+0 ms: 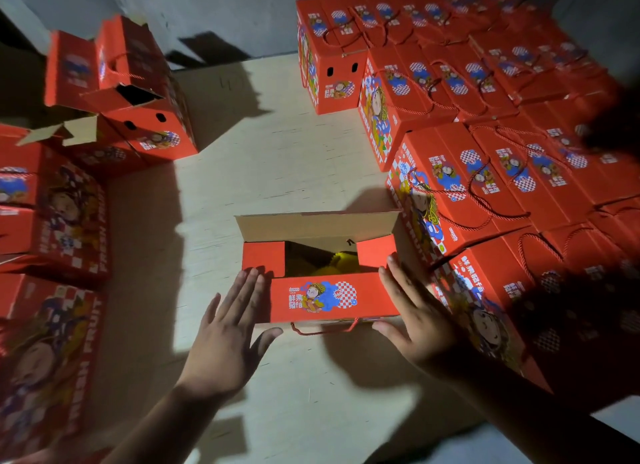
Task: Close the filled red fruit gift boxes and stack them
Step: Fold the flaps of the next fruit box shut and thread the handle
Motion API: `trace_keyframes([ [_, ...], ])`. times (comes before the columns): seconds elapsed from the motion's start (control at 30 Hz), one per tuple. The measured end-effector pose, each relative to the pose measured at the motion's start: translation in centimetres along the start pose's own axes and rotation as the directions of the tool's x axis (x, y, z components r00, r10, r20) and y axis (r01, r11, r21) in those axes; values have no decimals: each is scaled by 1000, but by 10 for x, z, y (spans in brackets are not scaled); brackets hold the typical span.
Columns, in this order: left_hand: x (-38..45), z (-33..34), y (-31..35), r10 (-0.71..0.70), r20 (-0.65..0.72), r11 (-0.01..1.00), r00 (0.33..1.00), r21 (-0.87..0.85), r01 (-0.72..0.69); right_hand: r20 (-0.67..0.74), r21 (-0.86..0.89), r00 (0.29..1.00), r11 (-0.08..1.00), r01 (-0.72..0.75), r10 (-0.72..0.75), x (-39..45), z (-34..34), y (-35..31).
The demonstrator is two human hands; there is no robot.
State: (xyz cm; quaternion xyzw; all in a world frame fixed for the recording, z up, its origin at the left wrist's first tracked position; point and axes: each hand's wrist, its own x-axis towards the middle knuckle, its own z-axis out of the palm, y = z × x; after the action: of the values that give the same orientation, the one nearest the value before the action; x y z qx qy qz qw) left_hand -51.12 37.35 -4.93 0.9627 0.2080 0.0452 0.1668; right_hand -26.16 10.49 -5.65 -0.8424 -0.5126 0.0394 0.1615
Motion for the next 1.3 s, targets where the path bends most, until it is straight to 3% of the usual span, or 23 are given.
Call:
trace_keyframes([
  [0.13, 11, -5, -1, -23, -87, 982, 996, -188, 6, -38, 237, 999, 971, -21, 31, 8, 1, 0],
  [0.23, 33, -20, -5, -95, -200, 976, 975, -213, 51, -87, 397, 977, 906, -145, 194, 23, 1, 6],
  [0.3, 50, -32, -6, -210, -165, 948, 964, -275, 160, 8, 528, 947, 802, -277, 322, 37, -4, 9],
  [0.37, 65, -39, -7, -281, -121, 914, 952, -335, 227, 108, 633, 936, 703, -325, 336, 54, -10, 10],
  [0.5, 78, -31, -10, -333, -167, 884, 928, -397, 246, 142, 651, 930, 676, -346, 339, 75, -18, 5],
  [0.63, 62, -13, -21, -255, -200, 887, 946, -438, 147, 40, 702, 938, 659, -272, 345, 65, -19, 8],
  [0.7, 55, -7, -25, -114, -200, 934, 973, -355, 37, 22, 688, 965, 696, -205, 262, 52, -14, 9],
  [0.8, 44, 1, -25, 121, -147, 962, 982, -228, -153, -52, 539, 990, 839, -81, 129, 36, 0, 10],
  [1.03, 61, -21, -15, 53, -13, 997, 999, -56, -54, -107, 376, 987, 924, -72, 121, 56, -4, 11],
  [1.17, 95, -34, -16, 39, 238, 996, 970, 65, -56, 57, 290, 997, 955, -59, 44, 78, -15, 5],
  [1.3, 115, -37, -15, 118, 249, 987, 961, 75, -141, 128, 197, 992, 980, -30, 5, 95, -20, 2],
])
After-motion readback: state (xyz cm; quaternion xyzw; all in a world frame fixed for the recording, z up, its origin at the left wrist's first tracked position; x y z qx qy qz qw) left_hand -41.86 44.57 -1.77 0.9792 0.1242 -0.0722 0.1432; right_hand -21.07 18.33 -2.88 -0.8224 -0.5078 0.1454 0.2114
